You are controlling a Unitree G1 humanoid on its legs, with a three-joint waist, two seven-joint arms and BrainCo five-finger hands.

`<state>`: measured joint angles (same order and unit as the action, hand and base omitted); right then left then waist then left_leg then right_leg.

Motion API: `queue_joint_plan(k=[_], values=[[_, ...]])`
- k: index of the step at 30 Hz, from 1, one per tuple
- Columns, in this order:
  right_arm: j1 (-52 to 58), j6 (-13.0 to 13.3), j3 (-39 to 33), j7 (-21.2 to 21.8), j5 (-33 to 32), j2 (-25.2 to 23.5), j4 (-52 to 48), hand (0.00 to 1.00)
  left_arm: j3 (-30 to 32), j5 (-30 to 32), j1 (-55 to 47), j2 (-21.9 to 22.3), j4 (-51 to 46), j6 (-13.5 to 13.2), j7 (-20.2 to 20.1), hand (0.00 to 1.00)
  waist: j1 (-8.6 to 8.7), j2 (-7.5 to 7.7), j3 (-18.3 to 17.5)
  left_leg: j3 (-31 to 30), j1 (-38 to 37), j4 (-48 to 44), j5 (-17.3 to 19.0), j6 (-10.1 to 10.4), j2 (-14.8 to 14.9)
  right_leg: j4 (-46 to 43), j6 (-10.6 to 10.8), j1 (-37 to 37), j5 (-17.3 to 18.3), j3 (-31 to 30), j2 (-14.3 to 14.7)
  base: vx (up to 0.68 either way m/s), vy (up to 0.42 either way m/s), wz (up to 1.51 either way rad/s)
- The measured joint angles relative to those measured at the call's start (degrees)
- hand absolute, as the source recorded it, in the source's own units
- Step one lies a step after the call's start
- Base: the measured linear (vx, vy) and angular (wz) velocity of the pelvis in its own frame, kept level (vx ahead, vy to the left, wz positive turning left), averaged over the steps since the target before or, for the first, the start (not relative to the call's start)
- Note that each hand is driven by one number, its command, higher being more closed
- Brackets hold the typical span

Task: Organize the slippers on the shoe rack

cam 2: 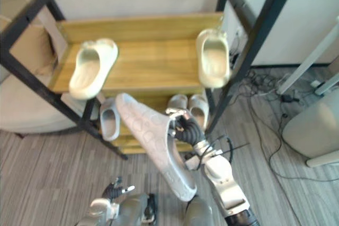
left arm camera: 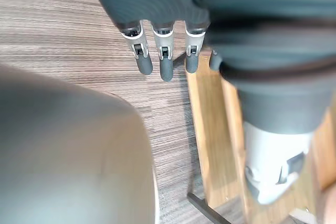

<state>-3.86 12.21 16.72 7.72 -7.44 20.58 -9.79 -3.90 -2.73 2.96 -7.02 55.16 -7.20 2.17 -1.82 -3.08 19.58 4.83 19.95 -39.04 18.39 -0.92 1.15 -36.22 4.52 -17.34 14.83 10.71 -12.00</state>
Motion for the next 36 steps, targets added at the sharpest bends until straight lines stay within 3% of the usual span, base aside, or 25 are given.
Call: queue_joint_plan(k=[4, 7, 10, 19, 27, 36], values=[[-6.2, 0.1, -0.7, -4.2, 3.2, 1.9, 2.4, 1.0, 0.1, -1.9, 1.2, -2.7, -0.5, -0.1, 0.5, 0.0, -0.04, 0.52, 2.9, -2.1, 7.8, -8.8, 2.4, 1.4, 0.3, -10.0, -1.3, -7.2, 4.2, 1.3, -1.4, -0.08, -0.065, 0.15], [-10.8, 0.3, -0.9, -7.2, 5.4, 3.1, 3.8, 1.0, 0.3, -3.0, 0.9, -3.8, 1.7, 0.4, 2.3, 0.0, -0.48, 1.27, 5.1, -2.9, 12.7, -15.6, 4.3, 1.3, 0.9, -17.6, -2.0, -11.8, 7.1, 1.7, -2.4, -0.06, -0.104, 0.19], [-18.6, 0.4, -0.9, -10.6, 8.1, 5.1, 10.2, 1.0, 0.0, -3.1, 0.9, -3.8, 3.0, 1.4, 2.9, 0.0, -1.63, 1.23, 6.8, -5.7, 21.5, -24.6, 6.6, 1.7, 1.0, -26.5, -3.2, -18.7, 10.8, 3.7, -3.4, -0.06, -0.072, 0.26], [-32.5, -0.2, -0.9, -18.3, 12.1, 7.0, 18.0, 1.0, -0.9, -4.7, 1.5, -1.8, 2.6, 1.5, 5.1, 0.0, -5.15, 1.31, 10.1, -9.2, 37.1, -36.2, 8.0, 2.5, -0.7, -40.0, -5.0, -32.1, 16.0, 5.7, -6.7, -0.1, -0.041, 0.2], [-37.5, -2.7, -1.4, -24.2, 14.3, 6.2, 18.0, 1.0, 2.6, -5.3, 1.6, 0.7, -0.8, 1.9, 5.4, 0.0, -7.83, 1.49, 10.5, -10.6, 41.2, -38.8, 8.1, 3.9, -1.5, -44.2, -6.0, -35.5, 18.1, 6.6, -8.1, -0.04, -0.029, 0.1], [-45.3, -7.3, -7.7, -30.9, 16.5, 0.2, 22.6, 1.0, 4.7, -5.3, 1.7, 1.7, -5.0, 2.6, 7.8, 0.0, -9.6, 1.51, 10.5, -12.9, 44.2, -41.9, 8.5, 5.8, -1.9, -47.7, -7.0, -37.1, 20.6, 8.6, -8.7, -0.01, -0.025, 0.07]])
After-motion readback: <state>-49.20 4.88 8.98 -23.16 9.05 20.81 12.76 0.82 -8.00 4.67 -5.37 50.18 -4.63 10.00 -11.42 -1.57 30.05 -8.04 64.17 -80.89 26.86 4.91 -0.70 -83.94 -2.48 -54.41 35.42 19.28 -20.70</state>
